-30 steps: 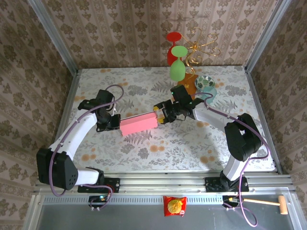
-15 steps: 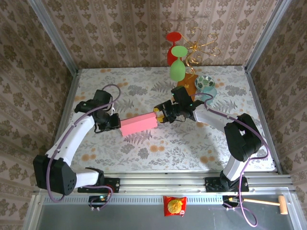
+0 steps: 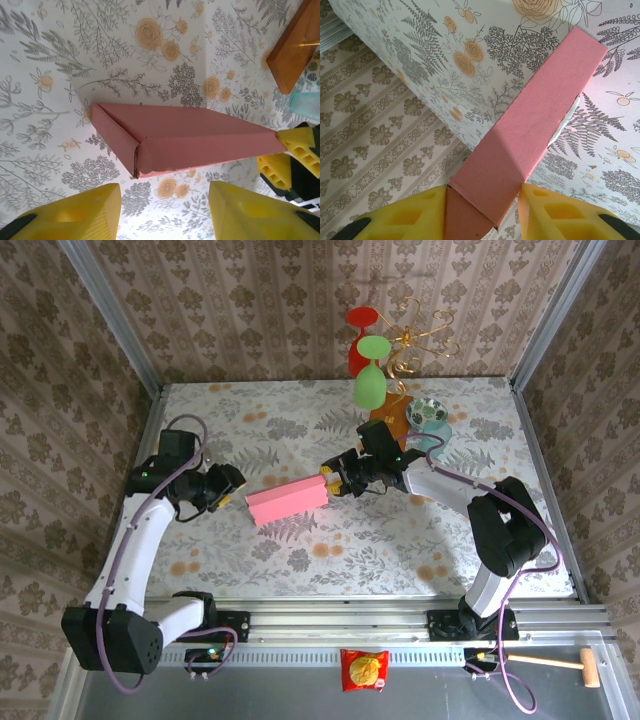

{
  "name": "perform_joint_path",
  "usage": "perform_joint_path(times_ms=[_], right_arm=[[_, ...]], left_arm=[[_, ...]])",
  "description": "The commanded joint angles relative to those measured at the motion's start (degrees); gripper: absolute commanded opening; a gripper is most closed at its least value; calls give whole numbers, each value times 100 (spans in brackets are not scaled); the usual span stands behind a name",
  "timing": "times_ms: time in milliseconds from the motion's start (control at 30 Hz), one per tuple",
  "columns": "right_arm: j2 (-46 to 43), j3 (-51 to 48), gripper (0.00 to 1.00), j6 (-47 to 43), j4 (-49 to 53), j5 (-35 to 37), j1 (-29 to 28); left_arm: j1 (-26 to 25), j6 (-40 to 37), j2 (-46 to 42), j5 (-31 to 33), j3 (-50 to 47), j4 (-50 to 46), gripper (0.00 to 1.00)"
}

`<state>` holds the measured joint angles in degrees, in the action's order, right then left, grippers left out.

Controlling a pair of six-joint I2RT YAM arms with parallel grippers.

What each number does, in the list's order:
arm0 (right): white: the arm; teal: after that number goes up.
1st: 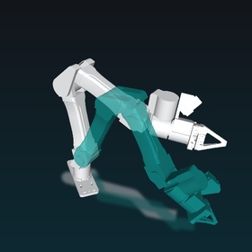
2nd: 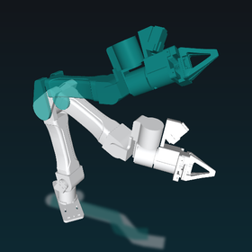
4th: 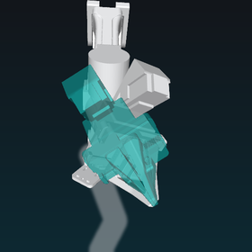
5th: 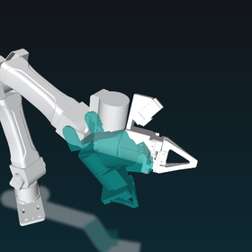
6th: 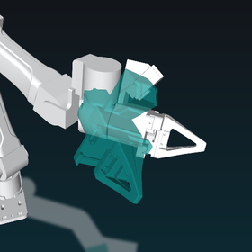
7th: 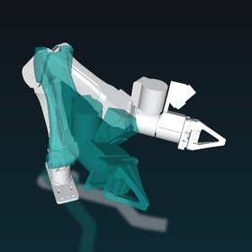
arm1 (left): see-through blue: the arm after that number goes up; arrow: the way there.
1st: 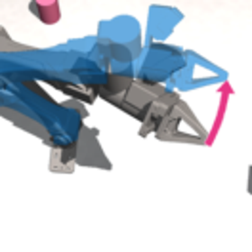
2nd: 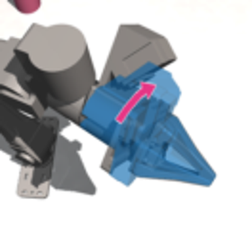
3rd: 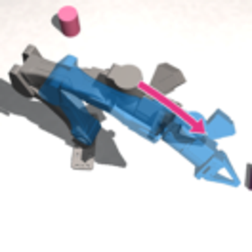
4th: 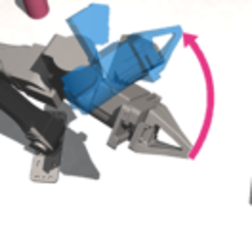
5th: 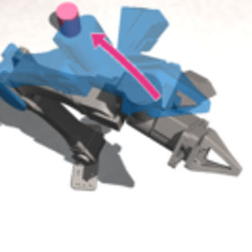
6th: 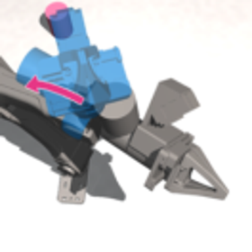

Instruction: Fold the paper box

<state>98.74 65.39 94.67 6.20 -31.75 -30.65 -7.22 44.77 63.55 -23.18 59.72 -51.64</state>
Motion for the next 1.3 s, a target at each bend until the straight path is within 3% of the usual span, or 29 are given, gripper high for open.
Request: perform_joint_path(times_ms=[0, 267, 500, 1267], right_arm=[[49, -93, 39, -107, 325, 235, -28], [109, -61, 38, -94, 334, 261, -23], [150, -43, 36, -98, 313, 260, -24], [328, 198, 29, -470, 630, 348, -20]], left_arm=[[115, 794, -135, -390, -458, 551, 50], [139, 1535, -295, -645, -1212, 1460, 49], [138, 1689, -384, -694, -1585, 1756, 47], [11, 1411, -772, -600, -2706, 2535, 19]])
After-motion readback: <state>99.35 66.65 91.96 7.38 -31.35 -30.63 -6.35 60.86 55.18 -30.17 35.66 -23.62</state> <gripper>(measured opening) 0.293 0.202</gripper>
